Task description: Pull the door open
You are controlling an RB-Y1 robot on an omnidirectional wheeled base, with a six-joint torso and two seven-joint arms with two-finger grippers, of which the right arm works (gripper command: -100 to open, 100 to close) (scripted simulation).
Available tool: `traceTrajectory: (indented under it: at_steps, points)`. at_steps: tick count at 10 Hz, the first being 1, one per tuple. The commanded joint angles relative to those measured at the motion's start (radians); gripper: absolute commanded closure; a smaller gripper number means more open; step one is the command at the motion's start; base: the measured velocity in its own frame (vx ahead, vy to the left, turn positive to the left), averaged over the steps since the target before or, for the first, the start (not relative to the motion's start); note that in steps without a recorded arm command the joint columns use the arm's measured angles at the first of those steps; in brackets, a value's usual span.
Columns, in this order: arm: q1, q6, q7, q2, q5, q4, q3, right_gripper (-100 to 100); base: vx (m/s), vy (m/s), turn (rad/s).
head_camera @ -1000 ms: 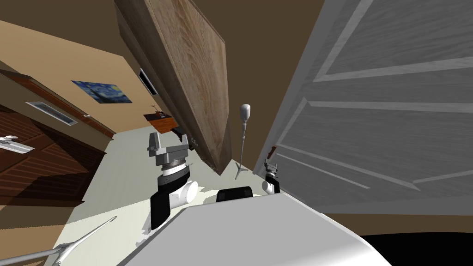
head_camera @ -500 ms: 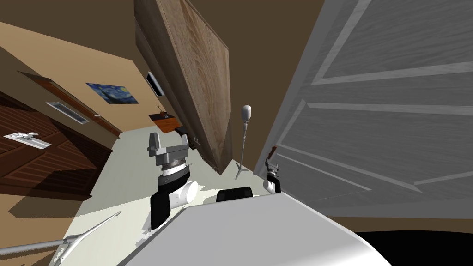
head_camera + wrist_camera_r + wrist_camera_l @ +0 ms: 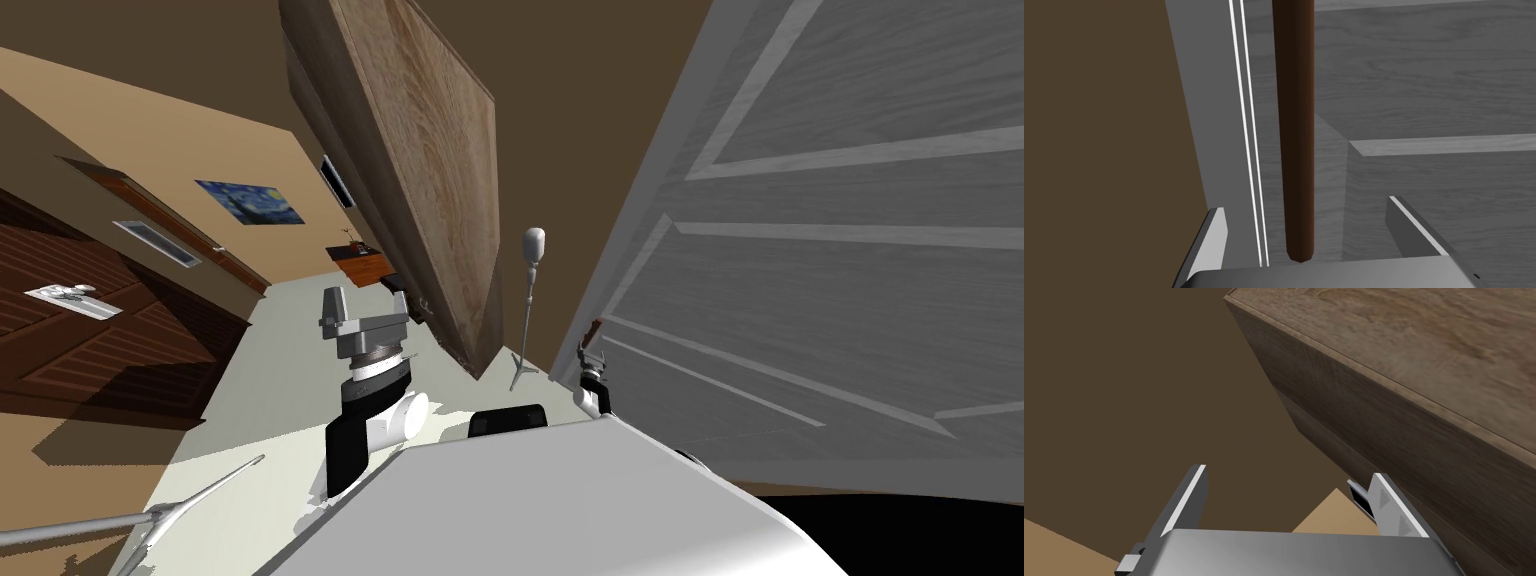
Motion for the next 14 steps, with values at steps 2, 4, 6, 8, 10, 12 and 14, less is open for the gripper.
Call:
traceTrajectory:
  at_steps: [2,4,6,8,10,12,14]
  points:
    - [-0.03,-0.002,-0.029,-0.018,-0.002,0.047,-0.002,-100,0.079,-0.035,0.003]
    - [-0.042,-0.004,-0.042,-0.026,-0.003,0.068,-0.003,-100,0.084,-0.05,-0.012]
    - [-0.062,-0.006,-0.061,-0.038,-0.004,0.101,-0.004,-100,0.109,-0.047,-0.034]
    - [-0.062,-0.006,-0.06,-0.038,-0.004,0.1,-0.005,-100,0.132,-0.032,-0.033]
    - [-0.062,-0.006,-0.06,-0.038,-0.004,0.1,-0.005,100,-0.027,0.011,0.008]
    - [-0.062,-0.006,-0.06,-0.038,-0.004,0.1,-0.005,100,-0.012,0.0,0.007]
    - [-0.062,-0.006,-0.06,-0.038,-0.004,0.1,-0.005,100,0.0,0.0,0.0]
